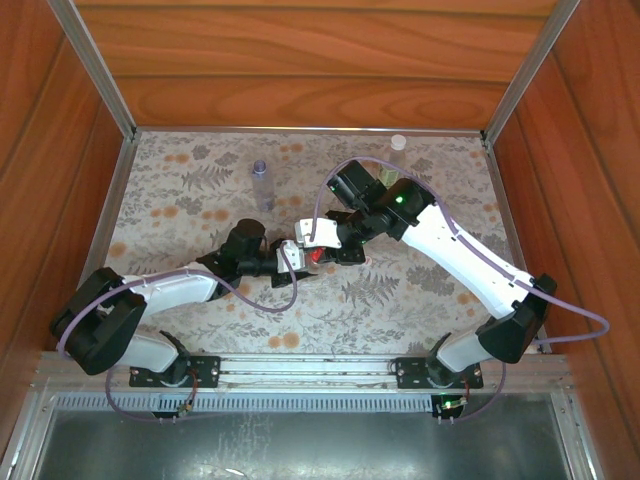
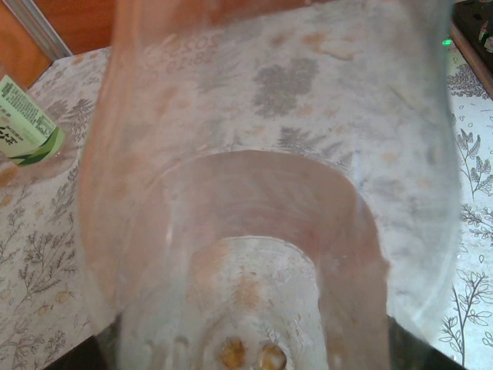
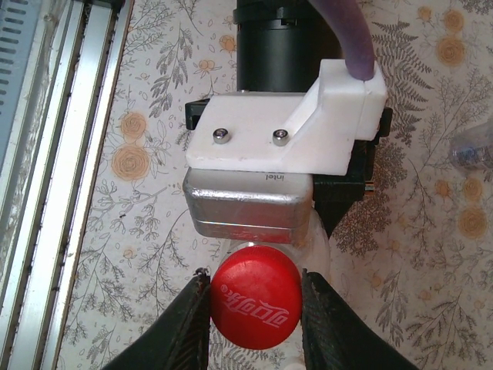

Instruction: Screw on the bottle caps

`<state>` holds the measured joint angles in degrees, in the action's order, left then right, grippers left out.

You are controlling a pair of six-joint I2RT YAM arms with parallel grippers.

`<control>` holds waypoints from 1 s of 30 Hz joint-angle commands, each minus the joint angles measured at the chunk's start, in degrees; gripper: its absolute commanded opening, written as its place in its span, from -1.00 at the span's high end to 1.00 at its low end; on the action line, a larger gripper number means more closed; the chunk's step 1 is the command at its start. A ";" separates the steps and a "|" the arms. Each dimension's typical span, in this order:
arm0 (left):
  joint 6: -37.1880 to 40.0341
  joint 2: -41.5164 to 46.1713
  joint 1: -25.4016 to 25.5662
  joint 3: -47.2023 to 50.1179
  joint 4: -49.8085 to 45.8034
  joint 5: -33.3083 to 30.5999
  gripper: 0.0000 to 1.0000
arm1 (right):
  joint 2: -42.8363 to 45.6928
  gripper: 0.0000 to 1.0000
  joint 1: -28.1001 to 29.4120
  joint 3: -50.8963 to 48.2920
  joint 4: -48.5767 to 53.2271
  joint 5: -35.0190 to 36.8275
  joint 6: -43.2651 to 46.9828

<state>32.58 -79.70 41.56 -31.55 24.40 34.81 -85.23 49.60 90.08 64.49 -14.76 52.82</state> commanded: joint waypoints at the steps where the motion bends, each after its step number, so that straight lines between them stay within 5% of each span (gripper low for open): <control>1: -0.07 -0.56 -0.25 1.32 -7.30 0.54 0.03 | -1.60 0.25 0.67 0.73 1.28 -0.41 0.40; 8: -0.13 -0.64 -0.25 1.40 -7.35 0.44 0.03 | -2.74 0.29 0.67 1.73 2.02 0.61 0.40; 14: 0.25 -0.97 -0.41 1.67 -7.44 -0.53 0.03 | -3.27 0.74 0.67 2.89 3.23 -0.22 -0.68; 17: -1.52 -0.18 -0.46 1.08 -7.40 -5.95 0.03 | -3.38 0.97 0.67 3.57 3.61 0.27 -5.26; 22: -5.21 3.08 -0.35 0.03 -7.04 -19.65 0.03 | -3.38 0.99 0.76 4.09 -1.25 8.38 -31.20; 30: -6.61 4.47 0.61 -0.34 -4.30 -30.44 0.04 | -6.99 0.99 0.76 7.58 1.38 21.02 -75.78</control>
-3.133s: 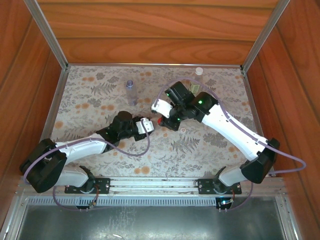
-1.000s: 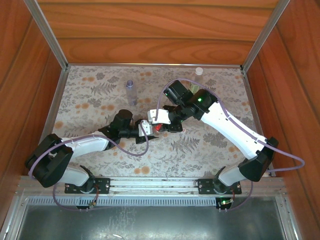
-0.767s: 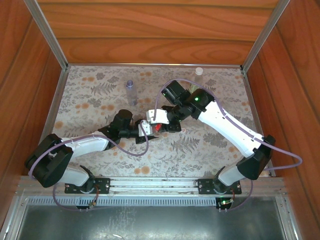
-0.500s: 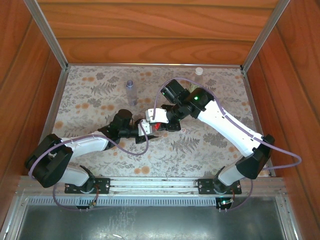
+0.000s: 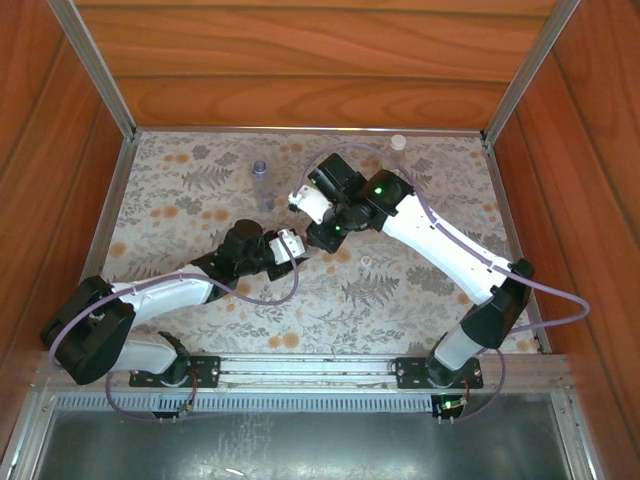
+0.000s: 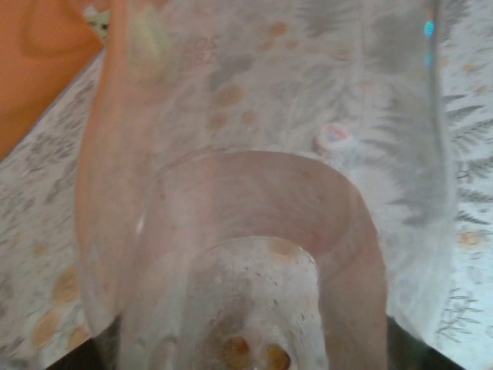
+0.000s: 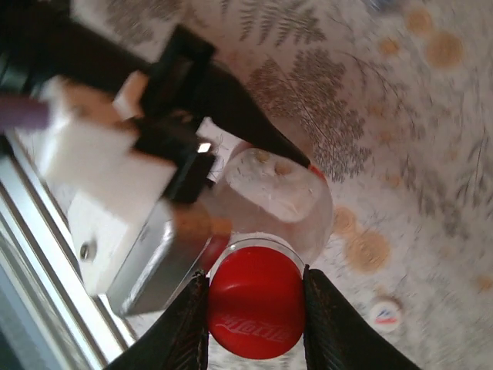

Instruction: Screw on the bottle caps

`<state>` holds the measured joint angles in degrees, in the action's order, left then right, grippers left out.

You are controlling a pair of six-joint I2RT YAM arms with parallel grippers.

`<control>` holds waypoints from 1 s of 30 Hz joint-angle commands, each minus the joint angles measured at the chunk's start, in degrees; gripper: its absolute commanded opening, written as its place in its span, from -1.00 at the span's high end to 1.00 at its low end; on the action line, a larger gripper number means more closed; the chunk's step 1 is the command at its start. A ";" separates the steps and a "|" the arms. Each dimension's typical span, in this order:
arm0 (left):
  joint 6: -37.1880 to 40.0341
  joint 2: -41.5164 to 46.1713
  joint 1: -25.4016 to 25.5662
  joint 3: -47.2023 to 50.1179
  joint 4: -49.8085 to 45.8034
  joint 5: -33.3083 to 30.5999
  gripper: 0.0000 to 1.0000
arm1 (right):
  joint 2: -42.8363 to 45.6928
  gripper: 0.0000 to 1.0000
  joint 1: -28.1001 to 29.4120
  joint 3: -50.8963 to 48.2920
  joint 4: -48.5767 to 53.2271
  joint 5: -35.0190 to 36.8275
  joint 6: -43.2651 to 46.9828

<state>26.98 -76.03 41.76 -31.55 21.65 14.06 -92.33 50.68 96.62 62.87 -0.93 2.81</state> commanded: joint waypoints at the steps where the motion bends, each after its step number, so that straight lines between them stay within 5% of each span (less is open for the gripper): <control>1: -0.52 0.82 1.03 -0.42 -1.44 -10.76 0.04 | 0.22 0.99 -0.31 0.85 3.69 8.67 -29.59; 9: 3.59 0.69 5.48 -0.13 -1.44 -16.81 0.04 | 1.41 0.99 -1.38 -2.55 4.56 12.93 -45.08; 13: 4.32 -0.02 6.08 0.29 -1.53 -16.60 0.04 | 1.42 0.99 -2.14 -2.78 3.93 11.04 -44.52; 14: 4.56 -0.35 6.08 0.48 -1.57 -16.29 0.04 | 1.45 0.86 -2.11 -2.23 3.43 10.52 -42.30; 17: 4.40 -0.95 5.45 1.33 -1.52 -12.29 0.04 | 2.60 -0.09 -2.08 -1.28 -1.57 3.32 -24.01; 19: 3.81 -1.03 4.08 1.90 -1.60 -5.83 0.04 | 4.70 -0.32 -2.14 -2.46 -4.51 2.21 -16.20; 23: 3.84 -1.44 2.21 2.72 -1.70 7.19 0.03 | 10.01 -0.35 -2.11 -8.46 -10.01 -2.04 5.73; 30: 4.79 -3.00 1.79 2.99 -3.44 13.60 0.03 | 15.63 -0.22 -1.19 -16.45 -8.04 -11.61 41.43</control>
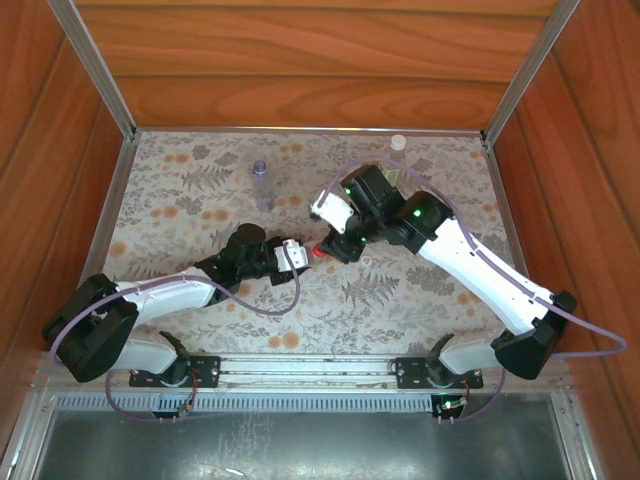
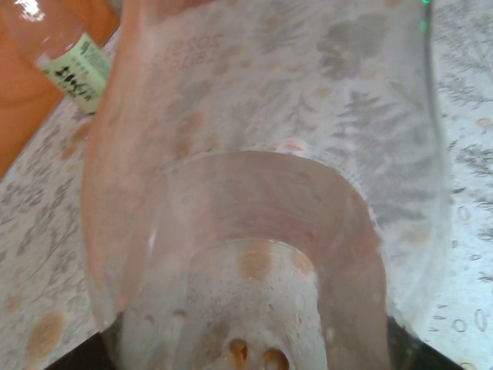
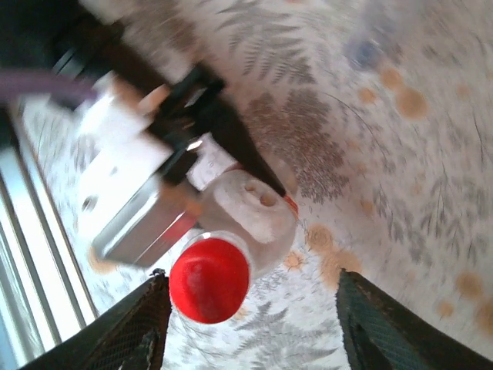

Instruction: Screw on the bottle caps

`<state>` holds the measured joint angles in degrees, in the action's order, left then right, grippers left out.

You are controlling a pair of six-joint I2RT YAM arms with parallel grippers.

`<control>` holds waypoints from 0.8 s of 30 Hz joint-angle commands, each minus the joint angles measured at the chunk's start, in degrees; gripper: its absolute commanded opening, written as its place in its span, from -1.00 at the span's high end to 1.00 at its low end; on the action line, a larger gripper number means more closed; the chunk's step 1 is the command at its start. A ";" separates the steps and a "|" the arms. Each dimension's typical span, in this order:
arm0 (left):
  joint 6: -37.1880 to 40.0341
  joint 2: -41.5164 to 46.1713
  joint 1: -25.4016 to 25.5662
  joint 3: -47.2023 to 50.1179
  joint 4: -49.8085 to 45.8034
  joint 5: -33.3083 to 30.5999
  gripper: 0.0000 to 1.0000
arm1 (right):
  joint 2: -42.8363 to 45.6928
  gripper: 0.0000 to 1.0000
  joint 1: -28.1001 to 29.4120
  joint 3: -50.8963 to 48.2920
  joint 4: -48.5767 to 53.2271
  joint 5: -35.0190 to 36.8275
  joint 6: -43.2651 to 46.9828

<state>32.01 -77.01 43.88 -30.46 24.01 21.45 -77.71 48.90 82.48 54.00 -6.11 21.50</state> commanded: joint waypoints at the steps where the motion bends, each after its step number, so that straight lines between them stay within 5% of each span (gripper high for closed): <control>1: -0.11 -2.23 -0.33 1.82 -5.99 6.14 0.03 | 1.24 -0.21 0.58 -2.58 1.21 -7.30 25.71; 6: 0.32 -2.79 -0.63 1.21 -6.85 6.31 0.03 | -0.95 -0.10 0.58 0.16 5.62 -10.33 31.95; 24: 0.36 -2.30 -1.09 0.84 -8.19 6.67 0.03 | -5.37 0.64 0.66 2.48 6.57 -8.23 30.74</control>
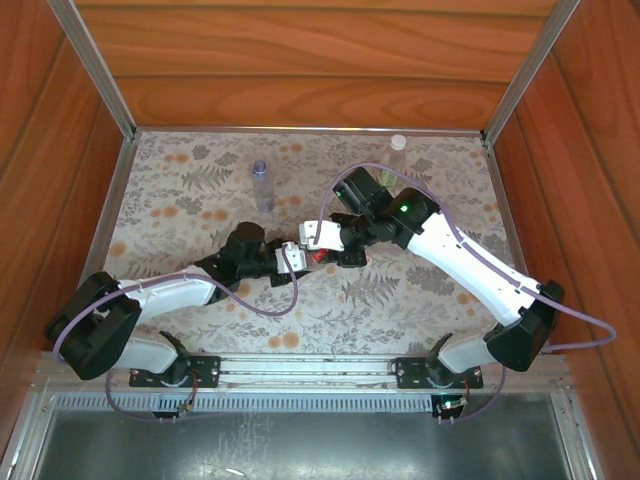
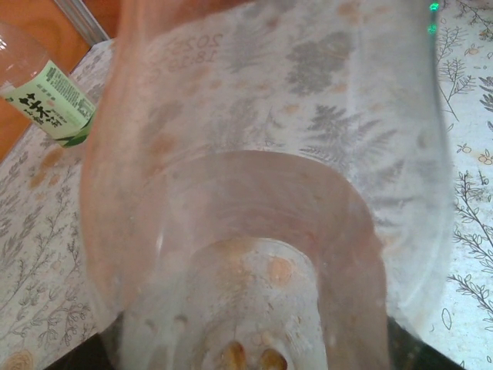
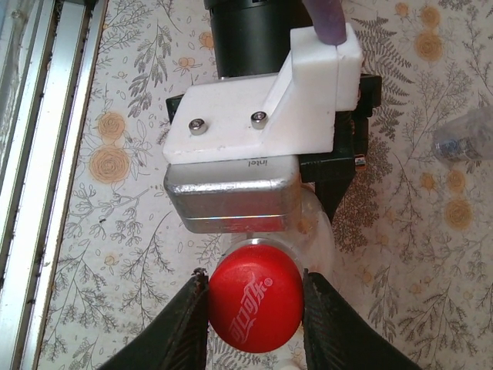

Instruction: Screw on the bottle caps

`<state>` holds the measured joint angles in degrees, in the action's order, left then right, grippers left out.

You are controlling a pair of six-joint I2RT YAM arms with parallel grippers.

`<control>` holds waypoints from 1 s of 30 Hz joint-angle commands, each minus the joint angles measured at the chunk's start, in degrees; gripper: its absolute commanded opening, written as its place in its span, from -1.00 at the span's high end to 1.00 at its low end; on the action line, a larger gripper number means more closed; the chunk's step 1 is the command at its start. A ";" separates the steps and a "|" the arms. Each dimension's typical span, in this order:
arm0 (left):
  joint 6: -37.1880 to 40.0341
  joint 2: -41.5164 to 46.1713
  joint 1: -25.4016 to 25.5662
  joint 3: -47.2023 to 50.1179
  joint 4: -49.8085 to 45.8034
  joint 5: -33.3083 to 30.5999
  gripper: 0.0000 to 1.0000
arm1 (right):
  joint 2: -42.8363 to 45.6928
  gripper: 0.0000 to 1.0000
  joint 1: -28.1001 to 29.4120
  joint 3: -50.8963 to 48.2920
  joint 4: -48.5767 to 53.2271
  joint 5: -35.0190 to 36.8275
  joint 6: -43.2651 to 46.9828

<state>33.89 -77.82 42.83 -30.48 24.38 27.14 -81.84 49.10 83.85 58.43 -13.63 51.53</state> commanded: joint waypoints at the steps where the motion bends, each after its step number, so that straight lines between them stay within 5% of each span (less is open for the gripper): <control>1: -2.07 -1.24 -0.18 0.86 -8.56 0.82 0.03 | -1.45 0.71 0.55 1.34 2.51 0.20 -0.04; 5: -4.42 -0.13 -0.82 0.51 -8.56 -0.05 0.04 | -1.83 0.99 0.91 1.96 0.75 4.72 -10.21; 10: -4.84 1.44 -0.81 0.24 -8.47 -5.47 0.06 | -4.41 0.99 1.29 6.20 -3.57 18.02 -40.15; 20: -5.75 0.72 -0.70 -0.81 -8.47 -7.03 0.07 | -11.55 0.99 2.58 11.75 10.45 27.49 -75.41; 30: -6.20 0.70 0.24 -0.46 -8.47 -9.12 0.08 | -12.95 0.99 2.20 19.72 20.21 33.76 -81.81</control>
<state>28.47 -76.44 42.59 -31.55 21.39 19.57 -93.60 53.23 100.75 71.64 8.32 -23.49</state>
